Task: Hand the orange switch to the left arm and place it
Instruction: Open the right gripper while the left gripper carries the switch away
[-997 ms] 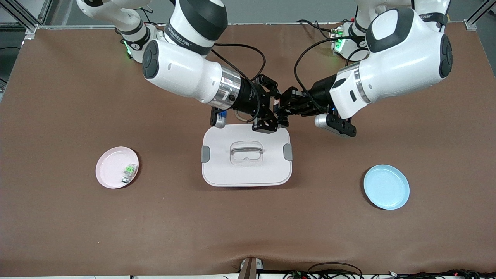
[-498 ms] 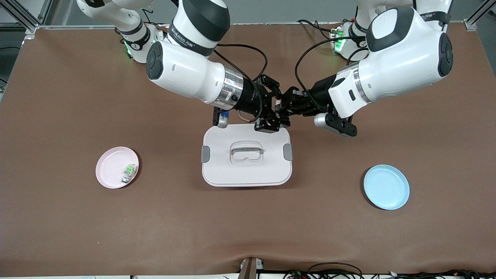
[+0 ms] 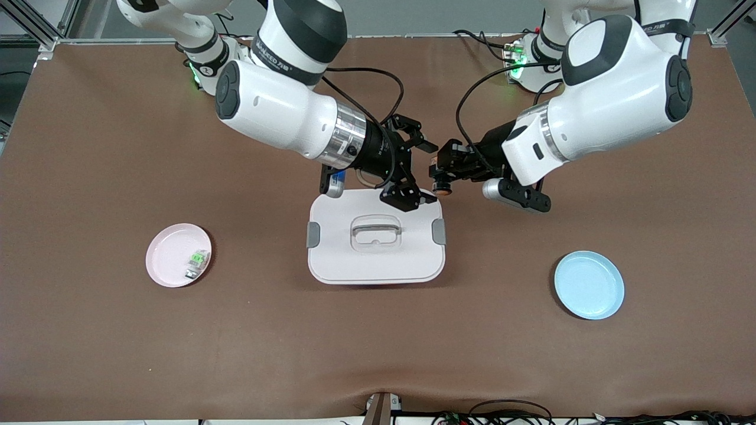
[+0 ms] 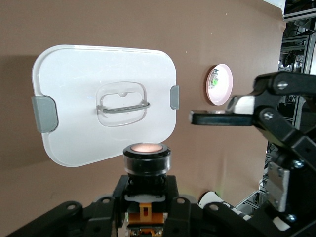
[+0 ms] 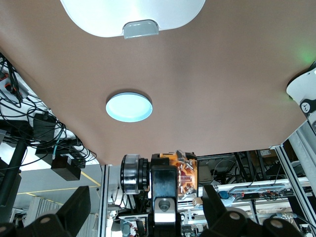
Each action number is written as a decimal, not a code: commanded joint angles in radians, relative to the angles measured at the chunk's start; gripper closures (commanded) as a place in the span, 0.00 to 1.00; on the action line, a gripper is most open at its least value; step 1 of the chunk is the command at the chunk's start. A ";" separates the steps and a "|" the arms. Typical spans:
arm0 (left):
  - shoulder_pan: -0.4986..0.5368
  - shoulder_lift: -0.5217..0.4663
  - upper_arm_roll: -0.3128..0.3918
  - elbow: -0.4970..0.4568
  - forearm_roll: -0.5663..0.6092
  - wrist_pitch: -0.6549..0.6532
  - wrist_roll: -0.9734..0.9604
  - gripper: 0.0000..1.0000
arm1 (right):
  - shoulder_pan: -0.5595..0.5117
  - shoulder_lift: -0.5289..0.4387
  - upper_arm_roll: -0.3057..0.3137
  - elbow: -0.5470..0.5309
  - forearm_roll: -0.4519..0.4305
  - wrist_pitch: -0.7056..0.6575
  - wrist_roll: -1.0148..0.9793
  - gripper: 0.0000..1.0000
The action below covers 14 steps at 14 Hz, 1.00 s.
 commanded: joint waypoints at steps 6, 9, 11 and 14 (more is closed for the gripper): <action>0.012 0.011 0.002 -0.007 0.249 -0.035 0.019 1.00 | -0.035 -0.005 0.009 0.022 0.010 -0.082 -0.363 0.00; 0.070 0.000 0.004 -0.071 0.317 -0.053 0.094 1.00 | -0.077 -0.008 0.013 0.022 0.017 -0.290 -0.788 0.00; 0.125 -0.001 0.004 -0.093 0.357 -0.074 0.180 1.00 | -0.093 -0.038 -0.005 0.019 -0.015 -0.376 -0.922 0.00; 0.208 0.011 0.004 -0.107 0.415 -0.084 0.306 1.00 | -0.124 -0.069 -0.013 0.016 -0.160 -0.485 -1.162 0.00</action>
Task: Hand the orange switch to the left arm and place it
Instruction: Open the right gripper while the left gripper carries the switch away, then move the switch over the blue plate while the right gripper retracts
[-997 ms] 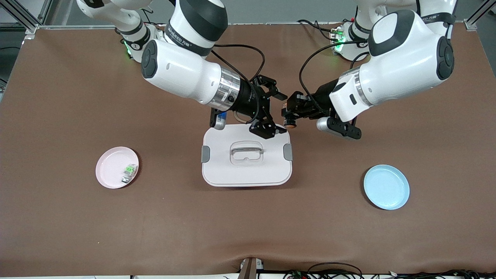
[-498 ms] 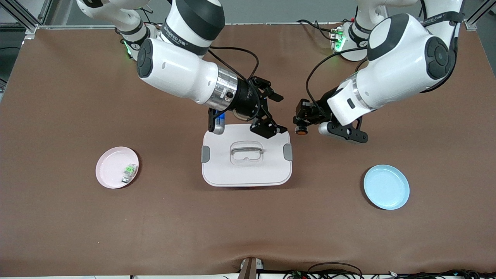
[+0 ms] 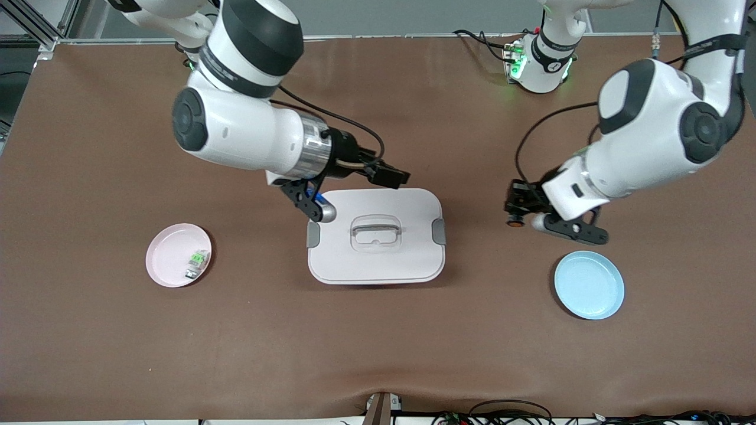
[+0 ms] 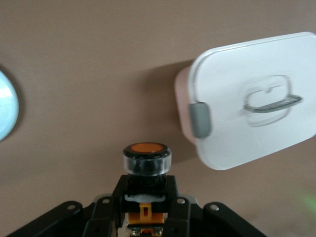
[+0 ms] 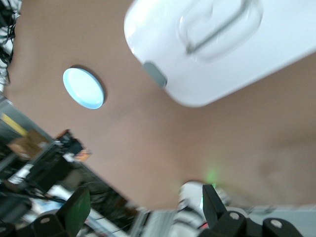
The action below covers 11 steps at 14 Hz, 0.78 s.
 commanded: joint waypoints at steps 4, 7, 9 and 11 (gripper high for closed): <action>0.081 0.035 -0.006 -0.017 0.179 -0.001 0.144 1.00 | -0.131 -0.066 0.001 -0.012 -0.134 -0.226 -0.611 0.00; 0.084 0.069 -0.006 -0.016 0.287 0.020 0.158 1.00 | -0.180 -0.089 -0.001 -0.012 -0.271 -0.305 -0.885 0.00; 0.084 0.088 -0.006 -0.017 0.378 0.032 0.181 1.00 | -0.202 -0.112 -0.002 -0.015 -0.383 -0.340 -0.975 0.00; 0.102 0.102 -0.006 -0.019 0.413 0.032 0.225 1.00 | -0.202 -0.129 -0.001 -0.015 -0.528 -0.371 -0.984 0.00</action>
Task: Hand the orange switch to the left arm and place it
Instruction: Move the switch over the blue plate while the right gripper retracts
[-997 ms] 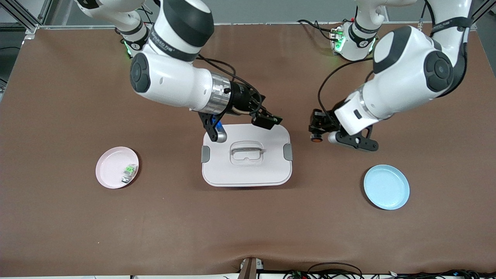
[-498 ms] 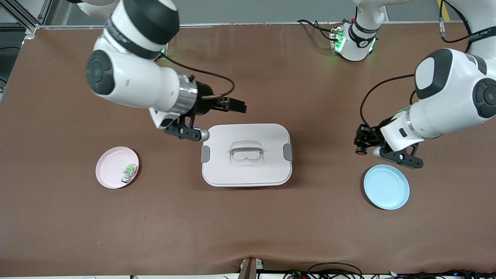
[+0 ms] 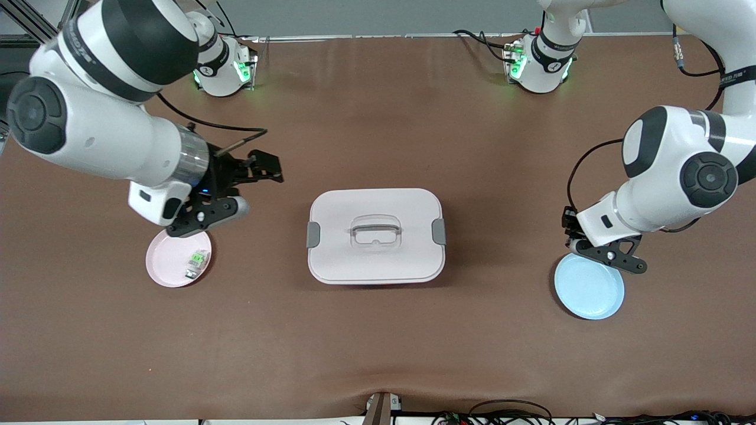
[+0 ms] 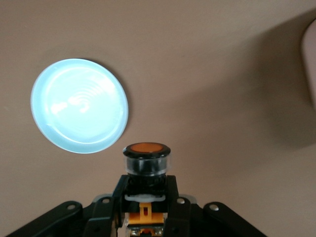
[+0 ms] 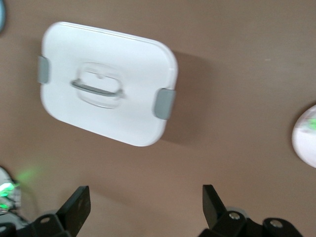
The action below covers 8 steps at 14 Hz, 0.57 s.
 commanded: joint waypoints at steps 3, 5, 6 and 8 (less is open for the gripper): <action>0.070 0.022 -0.007 -0.006 0.049 0.028 0.168 1.00 | -0.001 -0.047 0.017 -0.015 -0.260 -0.035 -0.077 0.00; 0.106 0.023 -0.007 -0.046 0.049 0.084 0.260 1.00 | -0.002 -0.050 0.011 -0.015 -0.322 -0.035 -0.199 0.00; 0.120 0.026 -0.007 -0.060 0.049 0.107 0.298 1.00 | -0.007 -0.052 0.008 -0.013 -0.326 -0.035 -0.201 0.00; 0.130 0.036 -0.007 -0.073 0.051 0.132 0.349 1.00 | -0.024 -0.056 -0.015 -0.007 -0.333 -0.032 -0.203 0.00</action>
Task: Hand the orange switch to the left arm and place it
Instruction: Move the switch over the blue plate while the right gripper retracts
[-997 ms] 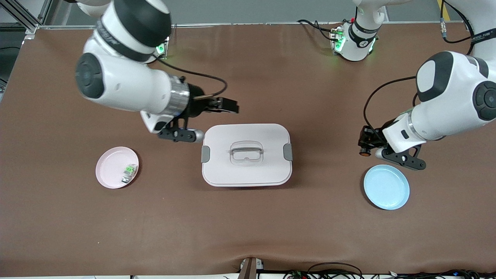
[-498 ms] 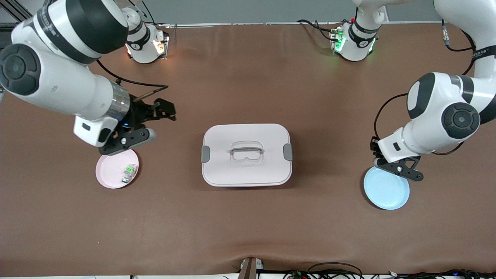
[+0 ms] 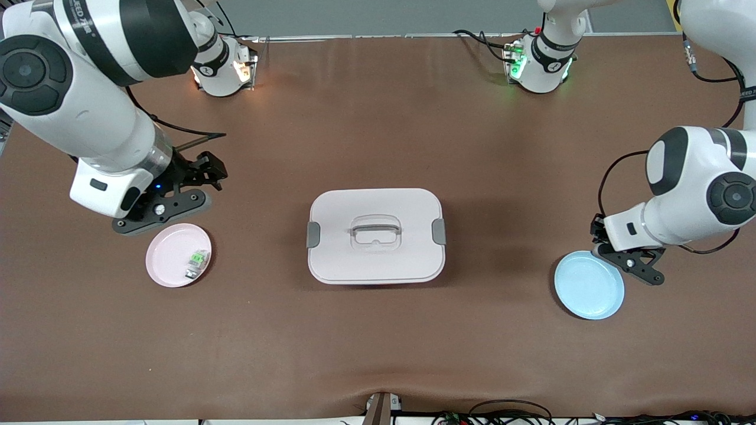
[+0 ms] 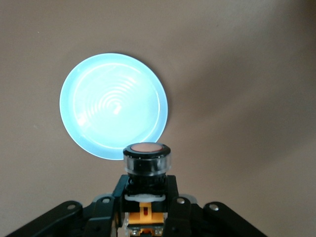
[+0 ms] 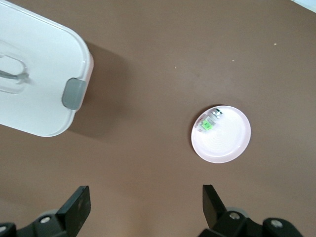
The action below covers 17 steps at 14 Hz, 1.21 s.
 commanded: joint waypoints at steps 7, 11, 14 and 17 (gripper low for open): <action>0.068 0.074 -0.008 -0.033 0.019 0.144 0.334 1.00 | -0.077 -0.041 -0.001 -0.004 -0.046 0.040 -0.018 0.00; 0.088 0.121 -0.006 -0.033 0.029 0.201 0.466 1.00 | -0.126 -0.041 -0.012 -0.006 -0.005 0.046 -0.008 0.00; 0.088 0.137 -0.006 -0.033 0.043 0.211 0.542 1.00 | -0.219 -0.052 -0.012 -0.006 -0.002 0.046 -0.002 0.00; 0.102 0.163 -0.006 -0.031 0.043 0.259 0.694 1.00 | -0.302 -0.054 -0.010 -0.006 0.052 0.046 -0.001 0.00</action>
